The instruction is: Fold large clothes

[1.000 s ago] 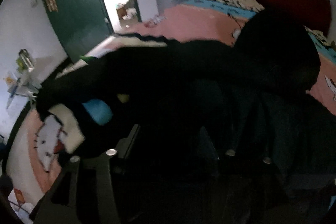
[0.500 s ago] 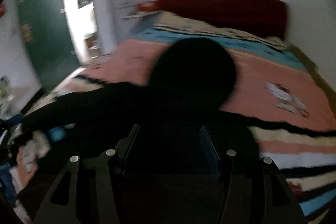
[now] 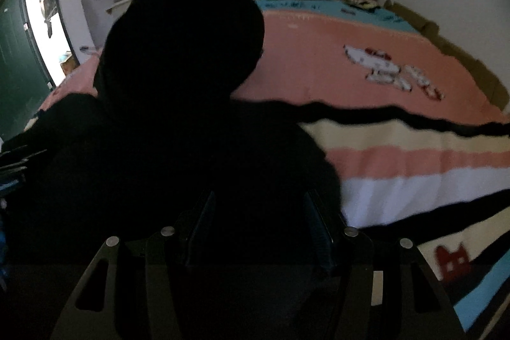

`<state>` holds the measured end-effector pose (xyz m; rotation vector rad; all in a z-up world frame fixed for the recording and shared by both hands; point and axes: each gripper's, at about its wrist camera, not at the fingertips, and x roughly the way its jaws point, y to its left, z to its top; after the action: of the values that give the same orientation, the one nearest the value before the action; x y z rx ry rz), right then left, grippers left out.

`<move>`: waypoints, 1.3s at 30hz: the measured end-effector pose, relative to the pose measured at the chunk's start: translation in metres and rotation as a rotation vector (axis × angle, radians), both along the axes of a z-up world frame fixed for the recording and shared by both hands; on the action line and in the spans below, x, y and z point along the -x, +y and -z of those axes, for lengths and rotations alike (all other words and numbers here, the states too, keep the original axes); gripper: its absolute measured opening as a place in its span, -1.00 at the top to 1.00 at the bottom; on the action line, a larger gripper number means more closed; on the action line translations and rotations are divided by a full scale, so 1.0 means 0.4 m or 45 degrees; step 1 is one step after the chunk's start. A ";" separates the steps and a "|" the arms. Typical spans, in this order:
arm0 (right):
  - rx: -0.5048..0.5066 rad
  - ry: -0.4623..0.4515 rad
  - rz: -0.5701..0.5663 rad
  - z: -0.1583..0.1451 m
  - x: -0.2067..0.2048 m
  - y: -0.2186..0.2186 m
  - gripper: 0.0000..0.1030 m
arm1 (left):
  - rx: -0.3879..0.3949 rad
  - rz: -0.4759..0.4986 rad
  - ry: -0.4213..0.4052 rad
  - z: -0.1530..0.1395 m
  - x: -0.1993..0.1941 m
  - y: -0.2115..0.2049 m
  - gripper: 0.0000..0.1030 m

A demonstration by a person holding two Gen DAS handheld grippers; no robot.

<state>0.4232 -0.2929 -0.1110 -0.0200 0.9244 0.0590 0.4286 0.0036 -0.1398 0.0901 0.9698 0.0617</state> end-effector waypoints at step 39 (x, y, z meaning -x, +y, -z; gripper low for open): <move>-0.040 -0.050 -0.041 -0.145 0.317 0.059 -0.18 | 0.032 -0.016 -0.128 -0.206 0.368 0.118 -0.52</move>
<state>0.2965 -0.2693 -0.0531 -0.0071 0.8839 0.1022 0.2813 0.0507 -0.0575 0.0573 0.8705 0.0649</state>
